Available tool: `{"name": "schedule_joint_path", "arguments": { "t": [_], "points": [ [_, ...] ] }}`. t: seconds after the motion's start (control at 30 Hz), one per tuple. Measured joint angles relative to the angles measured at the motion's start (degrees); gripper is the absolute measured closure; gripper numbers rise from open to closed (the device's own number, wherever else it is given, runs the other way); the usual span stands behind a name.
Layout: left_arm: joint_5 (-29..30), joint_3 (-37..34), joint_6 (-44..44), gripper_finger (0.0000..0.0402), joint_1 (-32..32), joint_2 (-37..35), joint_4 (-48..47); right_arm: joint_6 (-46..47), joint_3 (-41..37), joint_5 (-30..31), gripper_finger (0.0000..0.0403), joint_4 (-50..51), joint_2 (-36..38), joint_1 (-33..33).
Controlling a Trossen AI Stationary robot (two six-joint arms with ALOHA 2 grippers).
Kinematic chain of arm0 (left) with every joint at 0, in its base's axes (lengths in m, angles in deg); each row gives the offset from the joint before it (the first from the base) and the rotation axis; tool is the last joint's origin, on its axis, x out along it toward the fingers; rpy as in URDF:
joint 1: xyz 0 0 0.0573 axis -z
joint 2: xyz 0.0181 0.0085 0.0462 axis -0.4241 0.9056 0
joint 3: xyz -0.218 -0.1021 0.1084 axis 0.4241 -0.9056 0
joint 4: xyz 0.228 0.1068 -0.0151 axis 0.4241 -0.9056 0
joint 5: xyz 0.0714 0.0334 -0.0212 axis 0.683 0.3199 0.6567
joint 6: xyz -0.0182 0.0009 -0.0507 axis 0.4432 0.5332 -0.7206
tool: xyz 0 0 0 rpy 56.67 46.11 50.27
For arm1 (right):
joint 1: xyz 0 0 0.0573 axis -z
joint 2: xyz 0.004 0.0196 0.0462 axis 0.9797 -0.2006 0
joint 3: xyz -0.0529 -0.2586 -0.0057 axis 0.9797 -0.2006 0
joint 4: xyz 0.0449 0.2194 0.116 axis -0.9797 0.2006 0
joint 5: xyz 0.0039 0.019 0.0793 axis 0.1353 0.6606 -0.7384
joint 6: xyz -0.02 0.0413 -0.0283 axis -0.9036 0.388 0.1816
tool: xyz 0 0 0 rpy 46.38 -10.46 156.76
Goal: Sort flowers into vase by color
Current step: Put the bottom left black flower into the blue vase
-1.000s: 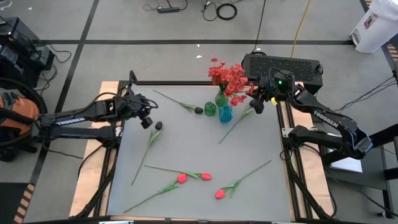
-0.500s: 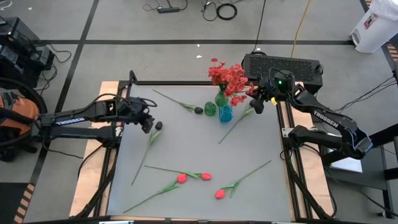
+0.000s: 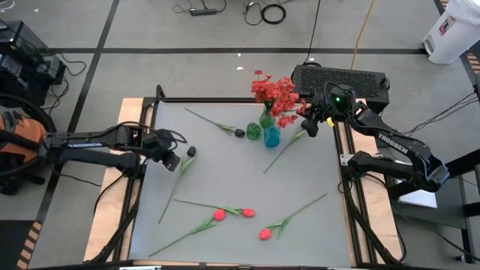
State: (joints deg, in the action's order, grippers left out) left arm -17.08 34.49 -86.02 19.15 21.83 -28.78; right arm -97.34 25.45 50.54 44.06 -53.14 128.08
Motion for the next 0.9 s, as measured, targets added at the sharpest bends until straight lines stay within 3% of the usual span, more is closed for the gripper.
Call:
{"name": "schedule_joint_path", "arguments": {
  "t": [0.57,0.9],
  "points": [
    [0.79,0.02,-12.85,0.0297,10.00,17.13,3.71,-0.02,0.00,0.00,0.0403,0.02,0.00,0.00],
    [3.44,0.02,-13.11,0.0297,12.51,27.42,4.13,-0.02,0.00,-0.01,0.0403,0.00,0.00,0.00]
  ]
}}
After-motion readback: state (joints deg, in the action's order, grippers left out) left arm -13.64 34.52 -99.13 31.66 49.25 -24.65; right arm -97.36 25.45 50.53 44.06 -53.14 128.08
